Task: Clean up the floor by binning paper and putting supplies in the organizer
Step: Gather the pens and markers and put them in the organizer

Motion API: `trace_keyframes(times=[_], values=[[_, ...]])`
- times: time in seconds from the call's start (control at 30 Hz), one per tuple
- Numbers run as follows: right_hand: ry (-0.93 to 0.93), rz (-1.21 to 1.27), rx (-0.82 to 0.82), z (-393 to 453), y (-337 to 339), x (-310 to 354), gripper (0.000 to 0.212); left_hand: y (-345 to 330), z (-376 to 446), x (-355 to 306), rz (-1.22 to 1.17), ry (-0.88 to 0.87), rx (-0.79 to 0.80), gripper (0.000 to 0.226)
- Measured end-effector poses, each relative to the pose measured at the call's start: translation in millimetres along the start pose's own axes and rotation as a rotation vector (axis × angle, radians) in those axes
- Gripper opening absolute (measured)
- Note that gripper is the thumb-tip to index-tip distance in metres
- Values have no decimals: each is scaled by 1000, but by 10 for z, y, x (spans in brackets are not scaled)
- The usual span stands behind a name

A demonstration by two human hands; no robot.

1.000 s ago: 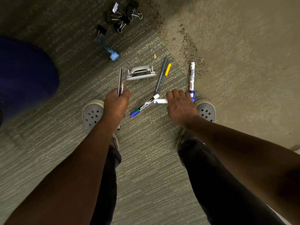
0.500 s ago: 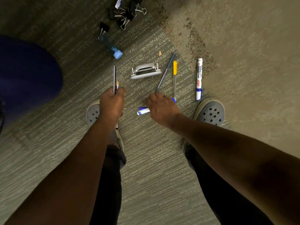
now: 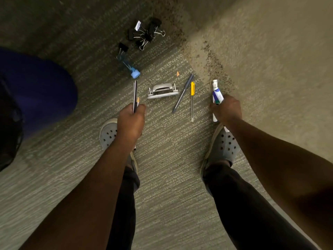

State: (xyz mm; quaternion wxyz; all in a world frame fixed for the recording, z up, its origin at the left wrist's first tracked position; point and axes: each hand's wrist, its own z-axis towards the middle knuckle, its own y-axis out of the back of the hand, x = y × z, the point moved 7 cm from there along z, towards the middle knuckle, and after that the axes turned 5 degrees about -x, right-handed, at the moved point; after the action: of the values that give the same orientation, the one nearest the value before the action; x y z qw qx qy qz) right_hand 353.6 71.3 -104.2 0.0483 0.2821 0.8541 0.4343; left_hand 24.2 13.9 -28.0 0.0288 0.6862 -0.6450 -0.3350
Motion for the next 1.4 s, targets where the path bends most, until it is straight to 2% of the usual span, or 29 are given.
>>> trace_keyframes(times=[0.1,0.2,0.3,0.37,0.43,0.5,0.6,0.77,0.83,0.93,1.03,1.07,1.13,1.3,1.4], values=[[114,42,-40,-171,225,266,26,93,-196,-87,-111,63,67,20],[361,228,-111,-627,753,725,15,202,-554,-268,-274,175,223,18],[644,201,-42,-1279,1373,1261,25,345,-1057,-632,-271,233,380,37],[835,145,-64,-1740,1869,1606,27,446,-1467,-961,-241,236,509,52],[936,160,-62,-2141,2391,1903,26,585,-1918,-1331,-225,207,606,60],[996,196,-41,-2496,2917,2173,25,780,-2367,-1742,-266,155,647,56],[1054,281,-64,-2988,3743,2504,29,1207,-3030,-2366,-406,90,624,37],[1146,335,-65,-3784,4959,2926,40,1907,-4175,-3285,-353,-169,601,37],[1117,432,5,-4050,5355,3006,46,2141,-4579,-3531,-332,-231,562,36],[939,747,216,-4335,5813,3042,54,2470,-5086,-3832,-378,-298,515,38],[668,955,184,-4429,6126,2994,37,2710,-5437,-4010,-459,-327,437,27],[564,1026,229,-4446,6163,2985,29,2766,-5521,-4052,-481,-331,411,26],[391,1157,426,-4501,6139,3027,21,2842,-5655,-4120,-505,-326,365,27],[154,1171,831,-4702,5998,3257,28,2981,-5850,-4266,-504,-335,277,24],[60,1105,1006,-4817,5918,3421,39,3148,-5788,-4316,-424,-356,128,22]])
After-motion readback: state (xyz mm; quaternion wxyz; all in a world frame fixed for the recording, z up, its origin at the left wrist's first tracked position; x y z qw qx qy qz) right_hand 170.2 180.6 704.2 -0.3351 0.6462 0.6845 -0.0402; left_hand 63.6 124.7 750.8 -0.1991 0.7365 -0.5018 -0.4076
